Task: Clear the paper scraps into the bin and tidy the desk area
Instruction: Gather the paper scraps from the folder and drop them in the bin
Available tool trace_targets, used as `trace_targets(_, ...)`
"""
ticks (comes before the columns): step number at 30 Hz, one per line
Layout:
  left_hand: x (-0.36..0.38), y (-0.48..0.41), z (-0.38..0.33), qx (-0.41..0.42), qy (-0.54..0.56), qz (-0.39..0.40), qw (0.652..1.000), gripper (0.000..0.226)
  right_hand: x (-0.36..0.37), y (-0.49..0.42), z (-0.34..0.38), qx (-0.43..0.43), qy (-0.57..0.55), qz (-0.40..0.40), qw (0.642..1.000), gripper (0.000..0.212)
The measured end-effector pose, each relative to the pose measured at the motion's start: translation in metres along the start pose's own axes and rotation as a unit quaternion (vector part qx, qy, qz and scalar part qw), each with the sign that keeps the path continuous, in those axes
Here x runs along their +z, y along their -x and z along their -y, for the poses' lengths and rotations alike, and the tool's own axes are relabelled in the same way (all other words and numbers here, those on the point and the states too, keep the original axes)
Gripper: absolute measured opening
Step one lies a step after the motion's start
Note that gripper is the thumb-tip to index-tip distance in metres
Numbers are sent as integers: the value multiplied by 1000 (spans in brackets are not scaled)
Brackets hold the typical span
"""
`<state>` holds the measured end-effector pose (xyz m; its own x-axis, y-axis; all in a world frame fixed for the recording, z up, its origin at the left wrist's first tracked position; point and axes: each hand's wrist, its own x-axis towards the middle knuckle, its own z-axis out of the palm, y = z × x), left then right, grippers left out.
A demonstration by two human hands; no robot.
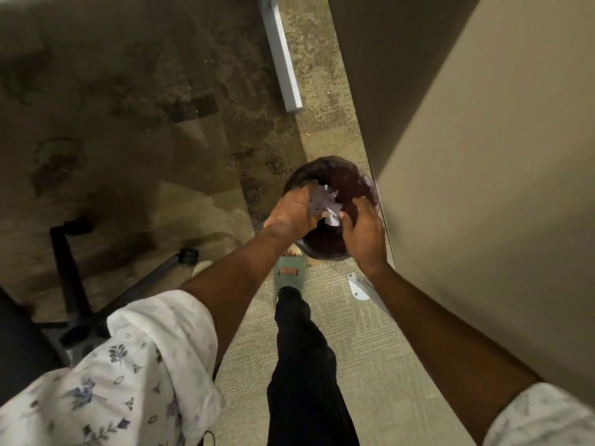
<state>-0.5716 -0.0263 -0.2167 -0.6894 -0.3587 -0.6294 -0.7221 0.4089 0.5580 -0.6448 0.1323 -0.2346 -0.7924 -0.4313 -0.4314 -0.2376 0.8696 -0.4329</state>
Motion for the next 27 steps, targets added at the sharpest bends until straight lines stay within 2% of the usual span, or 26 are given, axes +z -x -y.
trace_targets(5, -19, 20, -11, 28, -111, -28, 993, 79, -13, 18, 25, -49, 79, 2, 996, 69)
trace_targets(9, -41, 46, -11, 67, -159, -76, 982, 78, -33, 35, 55, -101, 113, -10, 988, 71)
trace_targets(14, -94, 95, -16, 67, -164, -144, 974, 75, -76, 58, 108, -161, 141, -28, 976, 70)
trace_targets(19, -147, 151, -13, 28, -165, -177, 970, 81, -116, 81, 159, -196, 167, -32, 966, 69)
trace_targets(27, -232, 259, -1, -63, -129, -262, 954, 85, -166, 127, 250, -306, 217, -37, 926, 75)
